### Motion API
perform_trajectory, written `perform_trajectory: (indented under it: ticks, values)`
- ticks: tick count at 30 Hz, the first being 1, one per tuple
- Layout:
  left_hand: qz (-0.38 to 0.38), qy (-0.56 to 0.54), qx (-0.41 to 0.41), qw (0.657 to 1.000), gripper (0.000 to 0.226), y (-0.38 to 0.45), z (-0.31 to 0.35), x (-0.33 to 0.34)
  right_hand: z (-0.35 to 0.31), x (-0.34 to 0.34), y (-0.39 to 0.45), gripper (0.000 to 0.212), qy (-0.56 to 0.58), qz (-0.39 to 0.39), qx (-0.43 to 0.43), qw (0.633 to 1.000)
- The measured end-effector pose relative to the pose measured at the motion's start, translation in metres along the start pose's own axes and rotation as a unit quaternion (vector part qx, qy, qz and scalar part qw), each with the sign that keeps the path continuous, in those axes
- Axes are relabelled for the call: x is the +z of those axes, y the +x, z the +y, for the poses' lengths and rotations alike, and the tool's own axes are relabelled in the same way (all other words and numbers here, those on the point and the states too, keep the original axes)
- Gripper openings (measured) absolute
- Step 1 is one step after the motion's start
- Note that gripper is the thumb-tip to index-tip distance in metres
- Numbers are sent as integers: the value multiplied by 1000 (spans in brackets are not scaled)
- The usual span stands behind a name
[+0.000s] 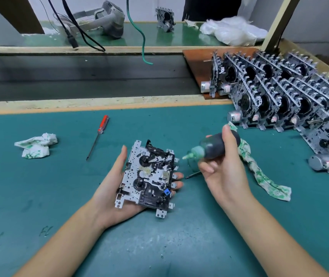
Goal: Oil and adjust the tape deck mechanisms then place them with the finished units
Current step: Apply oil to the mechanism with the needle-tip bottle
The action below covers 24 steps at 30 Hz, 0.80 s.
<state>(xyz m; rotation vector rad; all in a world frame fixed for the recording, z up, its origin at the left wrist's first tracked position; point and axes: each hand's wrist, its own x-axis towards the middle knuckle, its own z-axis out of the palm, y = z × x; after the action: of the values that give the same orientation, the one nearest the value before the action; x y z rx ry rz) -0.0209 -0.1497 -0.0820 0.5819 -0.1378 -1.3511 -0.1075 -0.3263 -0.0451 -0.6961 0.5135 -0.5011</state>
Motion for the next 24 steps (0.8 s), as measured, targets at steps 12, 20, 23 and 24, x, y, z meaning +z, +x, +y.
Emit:
perform_trajectory:
  ticks: [12, 20, 23, 24]
  values:
    - [5, -6, -1, 1000, 83, 0, 1, -2, 4, 1, -5, 44, -215, 20, -128, 968]
    - [4, -7, -1, 1000, 80, 0, 1, 1, 5, -1, -4, 43, -245, 12, -144, 959]
    - [6, -8, -3, 1000, 80, 0, 1, 1, 6, -1, -4, 43, -255, 5, -145, 956]
    - [6, -7, -4, 1000, 80, 0, 1, 0, 6, -1, -4, 43, -255, 5, -145, 956]
